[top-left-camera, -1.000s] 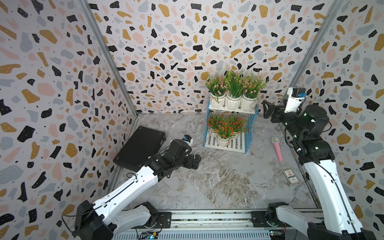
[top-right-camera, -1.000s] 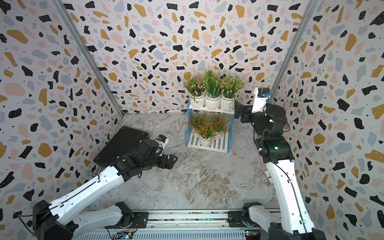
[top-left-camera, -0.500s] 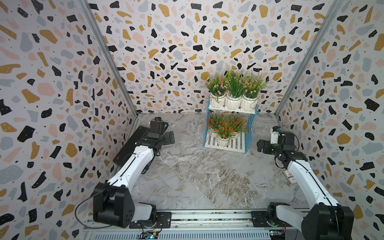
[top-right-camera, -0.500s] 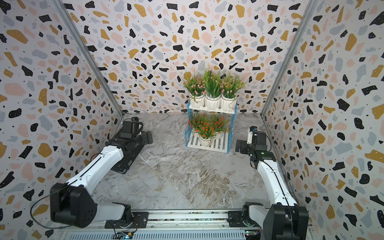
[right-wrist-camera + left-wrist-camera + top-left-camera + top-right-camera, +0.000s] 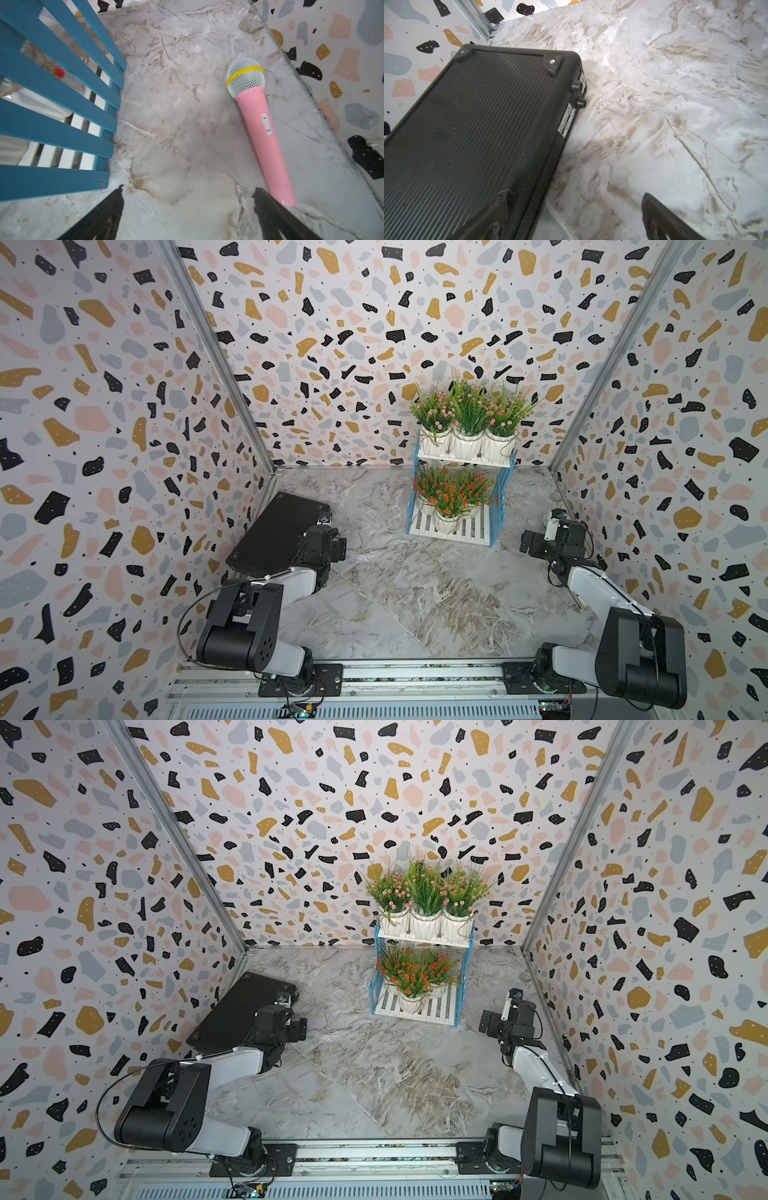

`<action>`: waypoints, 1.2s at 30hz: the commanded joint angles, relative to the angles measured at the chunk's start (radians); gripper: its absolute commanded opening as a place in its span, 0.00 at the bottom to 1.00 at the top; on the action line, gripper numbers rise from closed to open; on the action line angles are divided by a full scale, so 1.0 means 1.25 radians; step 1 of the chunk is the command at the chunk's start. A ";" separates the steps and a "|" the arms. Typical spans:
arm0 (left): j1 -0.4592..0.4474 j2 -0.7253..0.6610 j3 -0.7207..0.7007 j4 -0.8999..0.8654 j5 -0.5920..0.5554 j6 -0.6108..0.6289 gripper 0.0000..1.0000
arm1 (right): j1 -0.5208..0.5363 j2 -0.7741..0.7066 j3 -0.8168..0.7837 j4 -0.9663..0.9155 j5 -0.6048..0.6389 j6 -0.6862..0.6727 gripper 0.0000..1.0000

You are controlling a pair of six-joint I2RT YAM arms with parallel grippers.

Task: Place the baby's breath potted plants on the rack by color
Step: Reset both arms

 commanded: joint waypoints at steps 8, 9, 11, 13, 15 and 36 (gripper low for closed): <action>0.022 -0.048 -0.113 0.274 0.049 0.012 0.99 | 0.004 0.073 -0.176 0.520 -0.065 -0.013 1.00; 0.022 -0.054 -0.128 0.292 0.062 0.015 0.99 | 0.009 0.083 -0.189 0.550 -0.061 -0.017 1.00; 0.022 -0.052 -0.166 0.344 0.078 0.018 0.99 | 0.018 0.108 -0.209 0.605 -0.055 -0.025 1.00; 0.018 -0.021 -0.170 0.389 0.060 0.020 0.99 | 0.037 0.164 -0.232 0.696 -0.043 -0.043 1.00; 0.027 -0.020 -0.157 0.365 0.065 0.008 0.99 | 0.046 0.208 -0.247 0.786 -0.054 -0.053 1.00; 0.066 -0.017 -0.145 0.351 0.088 -0.020 0.99 | 0.100 0.190 -0.160 0.580 0.067 -0.079 1.00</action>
